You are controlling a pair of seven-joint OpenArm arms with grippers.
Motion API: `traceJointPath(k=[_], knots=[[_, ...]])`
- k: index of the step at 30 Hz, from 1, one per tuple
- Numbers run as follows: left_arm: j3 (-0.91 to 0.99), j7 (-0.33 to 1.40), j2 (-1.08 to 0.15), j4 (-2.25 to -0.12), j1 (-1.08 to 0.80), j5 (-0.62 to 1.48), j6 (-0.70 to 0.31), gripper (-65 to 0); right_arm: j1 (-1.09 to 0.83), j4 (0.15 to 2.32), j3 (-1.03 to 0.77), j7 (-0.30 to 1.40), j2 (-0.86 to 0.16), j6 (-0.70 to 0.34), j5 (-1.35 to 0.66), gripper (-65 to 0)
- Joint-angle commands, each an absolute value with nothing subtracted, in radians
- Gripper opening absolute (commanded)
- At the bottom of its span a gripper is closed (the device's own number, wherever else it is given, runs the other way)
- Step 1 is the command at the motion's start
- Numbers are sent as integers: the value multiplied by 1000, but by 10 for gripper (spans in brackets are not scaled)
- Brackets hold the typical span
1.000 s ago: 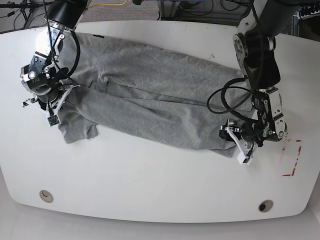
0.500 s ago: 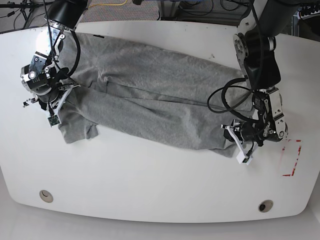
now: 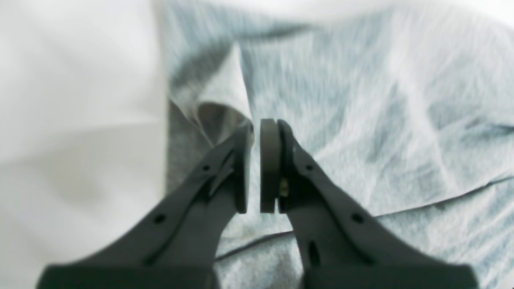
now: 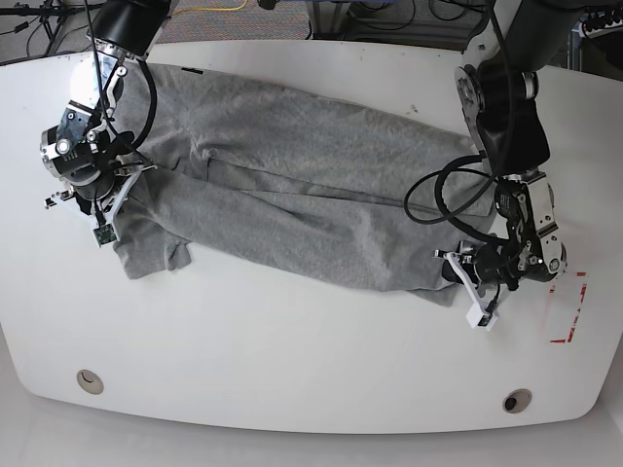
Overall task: Fold the T-shirt properly
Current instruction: 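Pinch and tug the shirt edge with the left gripper, right gripper holding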
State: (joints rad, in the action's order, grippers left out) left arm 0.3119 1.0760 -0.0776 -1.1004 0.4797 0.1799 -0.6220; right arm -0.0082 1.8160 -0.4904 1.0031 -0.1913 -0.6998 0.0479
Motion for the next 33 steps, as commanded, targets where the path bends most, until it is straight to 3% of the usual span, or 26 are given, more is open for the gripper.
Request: traceJointPath(k=[1,16,24,33], knots=[[309,1063,-84,-1116,507,189,-625,-632,10,1831,-492,986,-205,-698,41,-644],[309,1063,-82,-1121,507,189,-550,-614,10,1831,-492,986,-205,-698,41,-644],[311,1059,-87,-1147,509,191,-547,-428,10,1831,-492,986,-205,-698,41,-644],[311,1055,-104,-1176,509,188,-521,-350,10,1831,-492,986,-205,-698,41,-644]])
